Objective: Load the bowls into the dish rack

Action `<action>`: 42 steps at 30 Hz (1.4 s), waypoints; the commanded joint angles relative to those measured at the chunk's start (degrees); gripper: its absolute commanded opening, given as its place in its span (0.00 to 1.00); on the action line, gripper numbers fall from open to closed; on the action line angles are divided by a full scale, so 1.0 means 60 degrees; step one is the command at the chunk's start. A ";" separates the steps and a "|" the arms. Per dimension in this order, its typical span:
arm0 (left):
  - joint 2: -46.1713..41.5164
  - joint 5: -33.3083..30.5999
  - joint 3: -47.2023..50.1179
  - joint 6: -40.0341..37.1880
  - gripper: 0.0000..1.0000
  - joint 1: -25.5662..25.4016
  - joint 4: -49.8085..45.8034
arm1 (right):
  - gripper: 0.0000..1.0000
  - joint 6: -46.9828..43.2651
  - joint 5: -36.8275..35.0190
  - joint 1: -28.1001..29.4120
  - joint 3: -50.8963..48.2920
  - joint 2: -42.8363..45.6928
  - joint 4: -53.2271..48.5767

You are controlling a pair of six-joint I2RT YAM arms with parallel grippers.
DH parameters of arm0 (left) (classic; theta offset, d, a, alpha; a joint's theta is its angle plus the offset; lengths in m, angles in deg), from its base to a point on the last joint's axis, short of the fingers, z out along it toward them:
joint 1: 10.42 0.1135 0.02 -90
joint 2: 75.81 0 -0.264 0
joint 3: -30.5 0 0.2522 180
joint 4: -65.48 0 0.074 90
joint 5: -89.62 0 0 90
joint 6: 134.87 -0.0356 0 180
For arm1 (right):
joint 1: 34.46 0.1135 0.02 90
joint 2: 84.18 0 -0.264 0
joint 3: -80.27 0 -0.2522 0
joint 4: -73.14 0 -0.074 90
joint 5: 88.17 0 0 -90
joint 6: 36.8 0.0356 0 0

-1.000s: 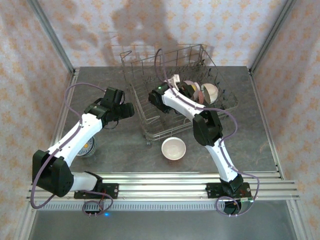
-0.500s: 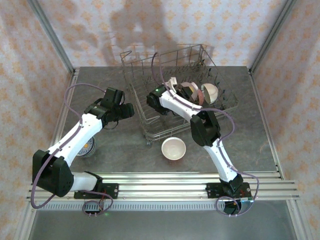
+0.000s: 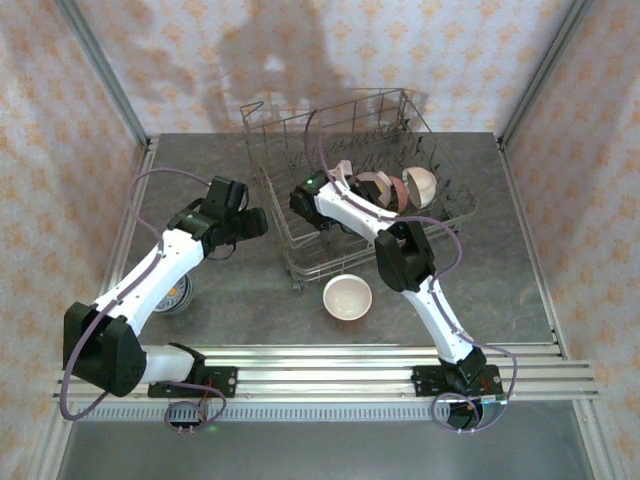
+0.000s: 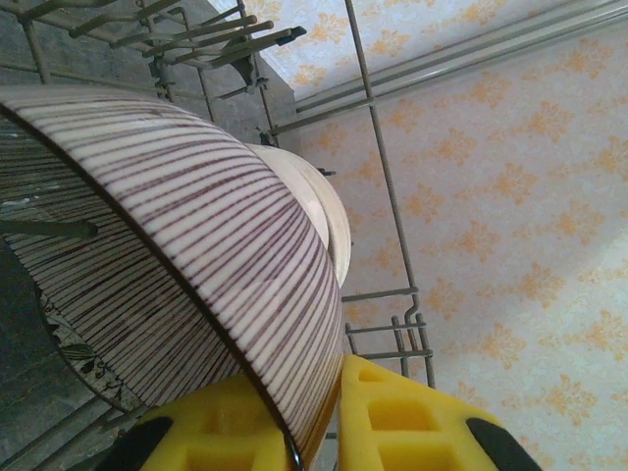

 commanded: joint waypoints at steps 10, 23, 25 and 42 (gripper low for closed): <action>-0.0054 -0.0140 -0.0361 -0.0171 0.69 0.0085 -0.0174 | 0.22 -0.0082 0.1571 0.0043 0.0418 0.0211 -0.1432; -0.0172 0.0088 -0.0521 -0.0136 0.72 0.0073 -0.0187 | 0.65 -0.0466 0.2185 0.0028 0.1508 0.0252 -0.1410; -0.0230 0.0076 -0.0520 -0.0139 0.73 0.0071 -0.0209 | 0.71 -0.0570 0.2292 0.0015 0.1712 0.0301 -0.1396; -0.0332 0.0173 -0.0976 -0.0284 0.75 0.0071 -0.0390 | 0.87 -0.2649 0.4426 -0.0274 0.1222 0.2473 0.1368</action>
